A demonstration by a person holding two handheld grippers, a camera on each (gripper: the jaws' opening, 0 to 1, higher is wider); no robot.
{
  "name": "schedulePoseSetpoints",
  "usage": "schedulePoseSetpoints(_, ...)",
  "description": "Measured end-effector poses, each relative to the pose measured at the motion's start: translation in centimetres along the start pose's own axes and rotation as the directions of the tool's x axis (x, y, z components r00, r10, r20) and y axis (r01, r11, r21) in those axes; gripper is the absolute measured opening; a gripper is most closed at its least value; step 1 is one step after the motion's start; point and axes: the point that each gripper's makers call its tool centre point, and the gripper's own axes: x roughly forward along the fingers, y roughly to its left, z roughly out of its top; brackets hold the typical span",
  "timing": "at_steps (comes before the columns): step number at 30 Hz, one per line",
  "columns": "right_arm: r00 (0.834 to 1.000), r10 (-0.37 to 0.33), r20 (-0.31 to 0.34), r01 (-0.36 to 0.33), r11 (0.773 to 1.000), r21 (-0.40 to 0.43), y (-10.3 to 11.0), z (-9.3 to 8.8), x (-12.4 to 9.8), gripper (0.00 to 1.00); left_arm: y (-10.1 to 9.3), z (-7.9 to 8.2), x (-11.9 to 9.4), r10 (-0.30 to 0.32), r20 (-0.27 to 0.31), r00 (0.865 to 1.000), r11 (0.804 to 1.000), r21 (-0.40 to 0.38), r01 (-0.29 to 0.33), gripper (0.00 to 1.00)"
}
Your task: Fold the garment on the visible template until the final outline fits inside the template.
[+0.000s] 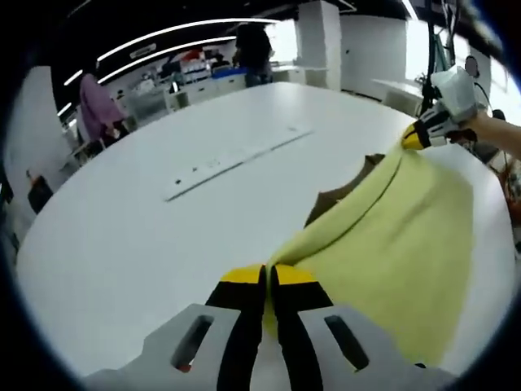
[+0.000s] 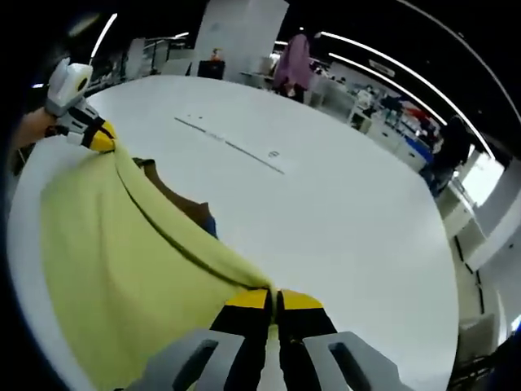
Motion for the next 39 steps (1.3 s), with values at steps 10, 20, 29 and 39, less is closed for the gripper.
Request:
schedulePoseSetpoints(10,0.994,0.092,0.052,-0.089,0.994,-0.061,1.0,1.2,-0.7,0.25,0.0,-0.3,-0.4,-0.035,-0.021,0.999,0.997,0.069,0.036,0.09)
schedulePoseSetpoints(20,0.986,0.161,0.047,-0.146,0.961,-0.234,2.9,1.5,-0.1,0.26,-0.5,-0.8,-1.1,-0.101,-0.044,0.994,0.973,0.203,0.108,0.19)
schedulePoseSetpoints(29,0.993,0.106,0.058,-0.094,0.978,-0.184,1.7,1.6,0.4,0.0,0.5,-0.5,0.0,-0.041,-0.016,0.999,0.988,0.148,0.043,0.06)
schedulePoseSetpoints(39,0.996,0.029,0.081,-0.041,0.989,0.143,-0.5,1.8,0.8,0.04,2.1,0.8,0.3,0.019,0.078,0.997,0.979,-0.204,-0.003,0.05)
